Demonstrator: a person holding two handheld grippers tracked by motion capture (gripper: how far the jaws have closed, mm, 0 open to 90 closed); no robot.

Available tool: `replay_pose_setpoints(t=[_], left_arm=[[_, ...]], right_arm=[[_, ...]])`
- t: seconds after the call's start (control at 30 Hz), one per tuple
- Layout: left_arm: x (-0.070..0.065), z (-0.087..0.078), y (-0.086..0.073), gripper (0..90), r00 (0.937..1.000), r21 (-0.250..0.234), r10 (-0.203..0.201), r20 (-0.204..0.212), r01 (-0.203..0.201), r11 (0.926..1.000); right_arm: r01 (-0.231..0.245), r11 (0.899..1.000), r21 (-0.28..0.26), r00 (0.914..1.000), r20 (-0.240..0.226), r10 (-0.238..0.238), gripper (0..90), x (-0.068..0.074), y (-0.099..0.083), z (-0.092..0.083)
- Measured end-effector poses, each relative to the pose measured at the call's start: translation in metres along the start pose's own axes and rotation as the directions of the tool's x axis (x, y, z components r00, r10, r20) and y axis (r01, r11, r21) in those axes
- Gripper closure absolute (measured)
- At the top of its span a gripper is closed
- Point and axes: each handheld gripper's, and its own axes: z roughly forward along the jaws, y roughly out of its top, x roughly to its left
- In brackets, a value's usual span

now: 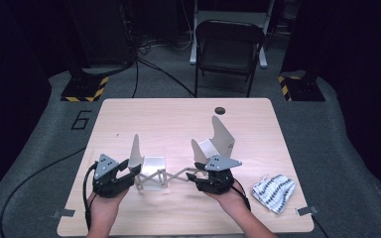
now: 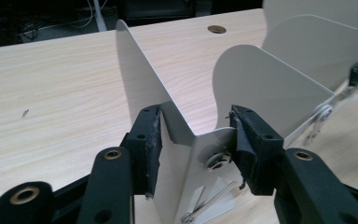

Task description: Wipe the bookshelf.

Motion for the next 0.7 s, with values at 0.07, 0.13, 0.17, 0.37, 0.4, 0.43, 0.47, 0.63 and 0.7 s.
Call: replay_pose_setpoints(t=[0.07,0.13,0.17,0.37,0.4,0.43,0.47,0.63,0.7], left_arm=[[0.002,0.004,0.003,56.1,0.9999,0.003,0.007,0.007,-0.007,1.0],[0.004,0.01,0.006,56.7,0.9998,0.012,0.006,0.02,-0.006,0.9999],[0.004,0.013,0.008,57.0,0.9997,0.01,0.001,0.026,-0.001,0.9999],[-0.002,0.027,0.014,57.1,0.9985,0.034,0.025,0.048,-0.027,0.999],[-0.005,0.025,0.014,56.4,0.9985,0.026,0.036,0.042,-0.037,0.999],[-0.008,0.023,0.015,54.4,0.9983,0.014,0.046,0.036,-0.046,0.9988],[-0.011,0.019,0.016,52.0,0.9981,0.002,0.054,0.031,-0.054,0.9986],[-0.02,-0.001,0.022,48.2,0.9945,-0.026,0.103,0.022,-0.102,0.9944],[-0.024,-0.006,0.024,47.2,0.9934,-0.043,0.112,0.025,-0.111,0.9929]], right_arm=[[0.003,1.0,0.002,0.9999,0.014,-0.003,51.2,0.004,-0.002,-0.002],[0.006,1.0,0.003,0.9997,0.023,-0.006,51.4,0.006,-0.004,-0.005],[0.012,1.0,0.002,0.9997,0.023,-0.012,51.4,0.006,-0.005,-0.007],[0.014,1.0,0.0,0.998,0.061,-0.014,53.4,0.01,-0.011,-0.017],[0.028,1.0,-0.002,0.9973,0.068,-0.027,53.9,0.01,-0.012,-0.019],[0.025,1.0,-0.005,0.9964,0.082,-0.024,54.1,0.01,-0.013,-0.02],[0.032,0.999,-0.008,0.9954,0.09,-0.031,54.5,0.009,-0.014,-0.021],[0.036,0.999,-0.016,0.9927,0.115,-0.034,62.9,0.005,-0.015,-0.022],[0.018,1.0,-0.019,0.9922,0.124,-0.015,66.8,0.004,-0.015,-0.021]])
